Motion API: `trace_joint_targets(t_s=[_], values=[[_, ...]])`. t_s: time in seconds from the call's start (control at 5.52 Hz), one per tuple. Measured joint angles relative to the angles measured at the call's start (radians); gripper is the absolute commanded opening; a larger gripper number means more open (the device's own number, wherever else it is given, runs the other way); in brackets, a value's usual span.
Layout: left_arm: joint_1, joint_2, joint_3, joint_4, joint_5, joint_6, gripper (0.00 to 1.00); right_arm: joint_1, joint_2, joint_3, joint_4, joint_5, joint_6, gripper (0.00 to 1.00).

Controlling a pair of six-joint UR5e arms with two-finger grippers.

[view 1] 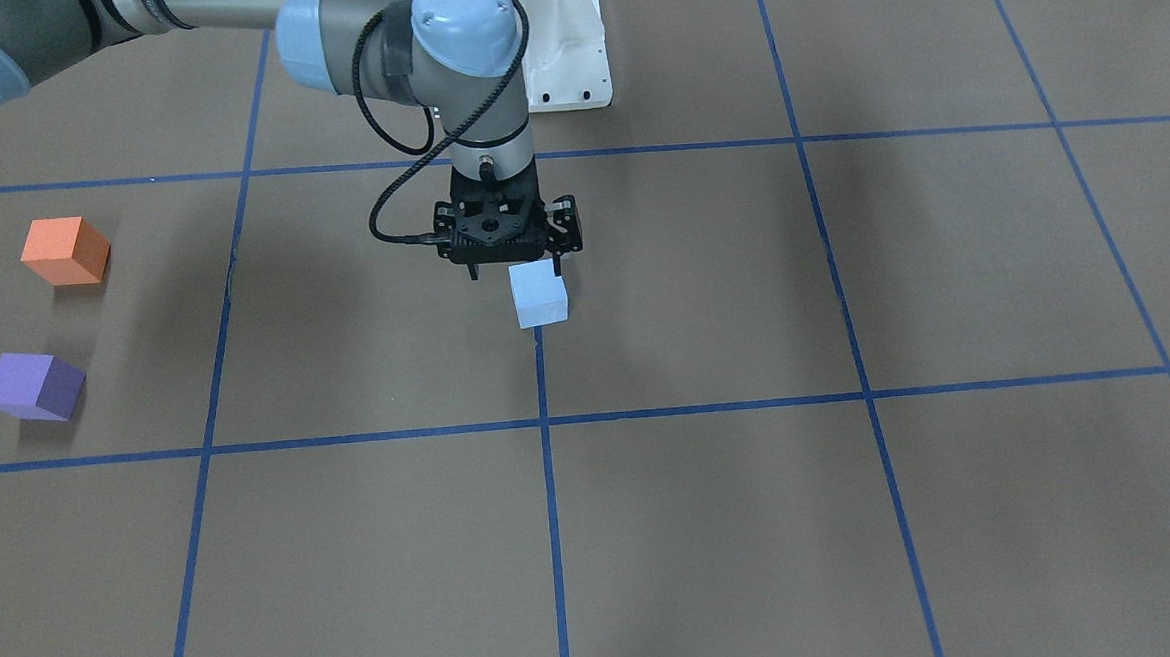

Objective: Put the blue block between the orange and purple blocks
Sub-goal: 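Lower the right gripper onto the light blue cube and close it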

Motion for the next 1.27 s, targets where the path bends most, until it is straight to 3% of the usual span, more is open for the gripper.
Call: trace_joint_targets(t_s=[0.36, 0.72, 0.91, 1.09, 1.27], values=[[-0.002, 0.011, 0.0, -0.003, -0.029, 0.002, 1.0, -0.039, -0.001, -0.08, 0.099, -0.033, -0.036, 1.0], [-0.002, 0.012, -0.001, -0.003, -0.031, 0.001, 1.0, -0.069, -0.026, -0.094, 0.122, -0.058, -0.087, 0.98], [-0.002, 0.012, -0.001, -0.003, -0.031, 0.001, 1.0, -0.078, -0.036, -0.098, 0.125, -0.073, -0.098, 0.32], [-0.001, 0.012, -0.001, -0.003, -0.031, 0.0, 1.0, -0.082, -0.037, -0.101, 0.128, -0.08, -0.101, 0.0], [-0.001, 0.012, -0.001, -0.003, -0.031, 0.0, 1.0, -0.08, -0.035, -0.101, 0.13, -0.082, -0.102, 0.0]])
